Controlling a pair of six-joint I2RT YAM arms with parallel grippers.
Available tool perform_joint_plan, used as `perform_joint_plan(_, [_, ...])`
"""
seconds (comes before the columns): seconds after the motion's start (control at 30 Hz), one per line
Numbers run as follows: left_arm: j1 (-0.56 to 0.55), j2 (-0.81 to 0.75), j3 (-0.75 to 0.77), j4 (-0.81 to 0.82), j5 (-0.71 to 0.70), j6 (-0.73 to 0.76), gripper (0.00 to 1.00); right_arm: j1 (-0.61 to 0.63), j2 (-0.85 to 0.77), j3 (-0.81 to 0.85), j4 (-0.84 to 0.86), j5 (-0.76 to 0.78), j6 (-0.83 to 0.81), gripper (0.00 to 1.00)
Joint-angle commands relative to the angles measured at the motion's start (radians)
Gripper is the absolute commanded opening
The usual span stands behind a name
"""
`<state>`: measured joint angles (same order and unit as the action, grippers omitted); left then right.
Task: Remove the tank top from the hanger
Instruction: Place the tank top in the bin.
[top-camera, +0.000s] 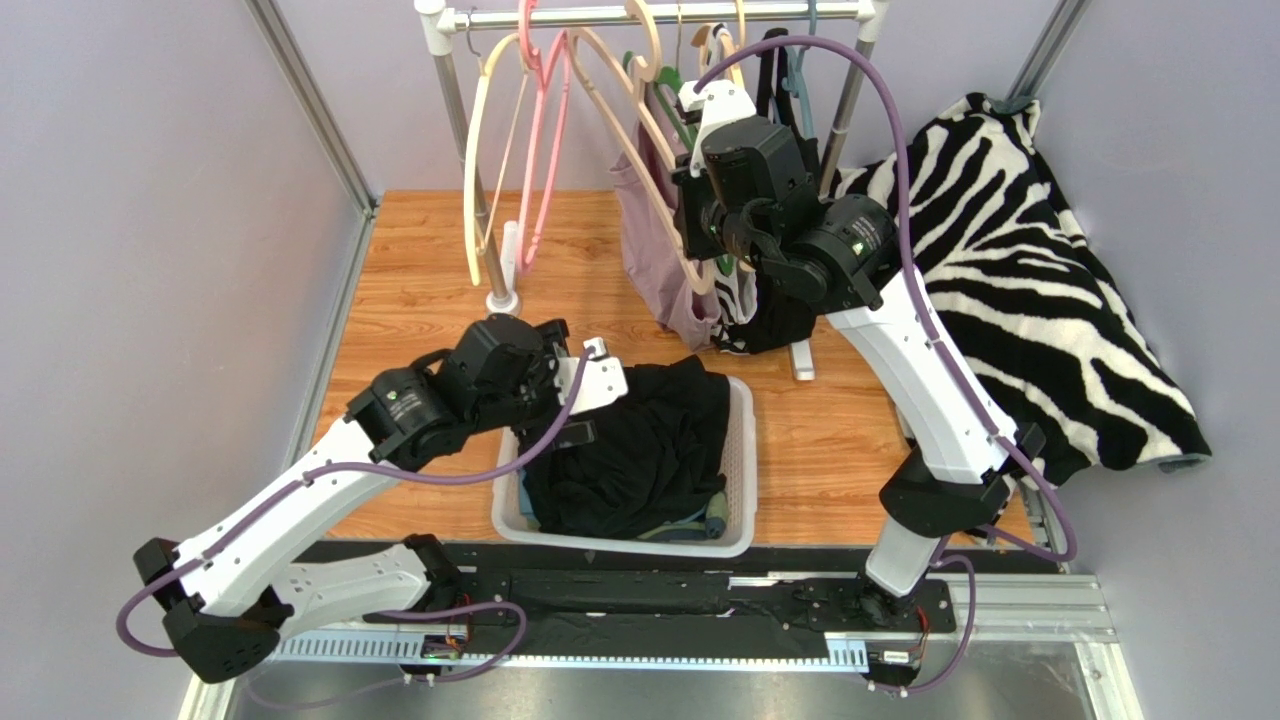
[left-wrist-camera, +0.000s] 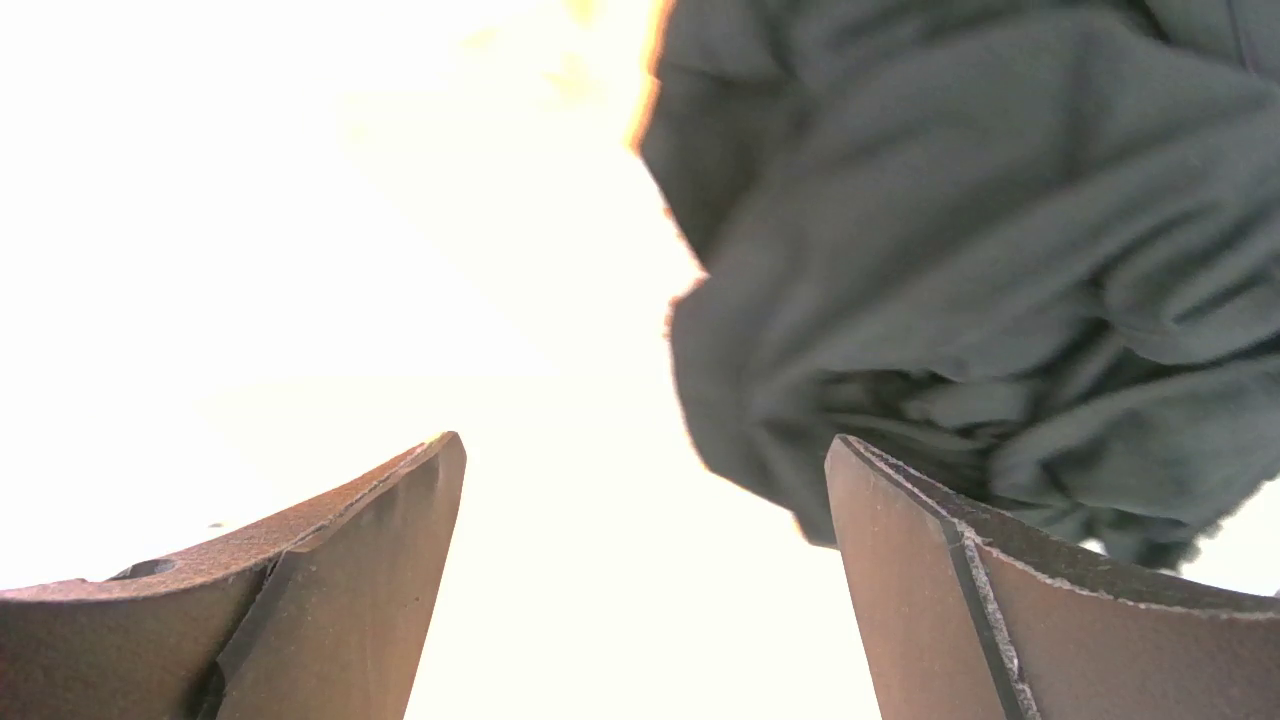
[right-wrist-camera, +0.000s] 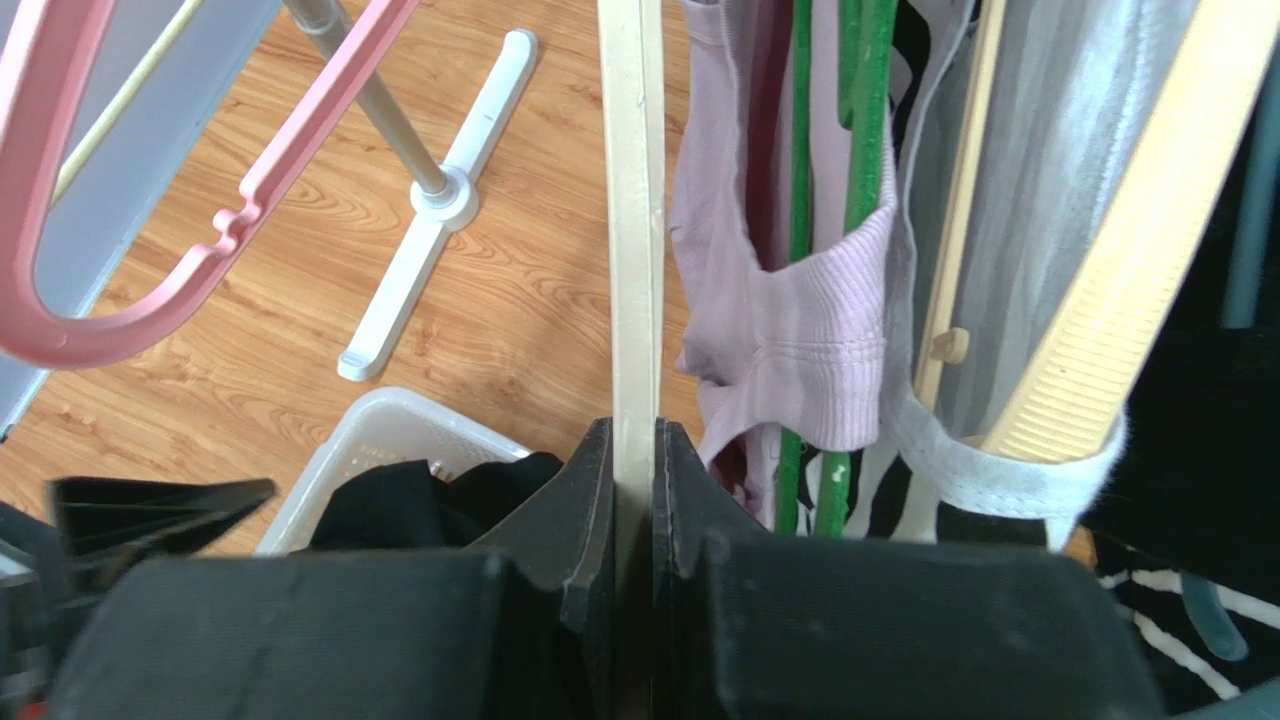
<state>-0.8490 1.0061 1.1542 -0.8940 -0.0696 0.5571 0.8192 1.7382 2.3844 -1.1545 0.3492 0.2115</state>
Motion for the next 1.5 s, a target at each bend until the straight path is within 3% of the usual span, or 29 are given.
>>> perform_joint_plan(0.0, [-0.002,-0.029,0.126,-0.023,-0.061,0.046,0.99,-0.003,0.003,0.048,0.006,0.057,-0.027,0.00])
perform_joint_plan(0.33, [-0.001,-0.101,0.167,-0.069,-0.118,0.138,0.99,-0.003,0.052,0.018,0.136,0.024,-0.072,0.00])
perform_joint_plan(0.6, [0.031,-0.107,0.167,-0.089,0.060,0.049,0.99,-0.002,0.129,0.125,0.157,0.042,-0.101,0.00])
perform_joint_plan(1.47, [0.037,-0.086,0.245,-0.190,0.120,0.044,0.99,-0.029,0.259,0.154,0.265,0.066,-0.167,0.00])
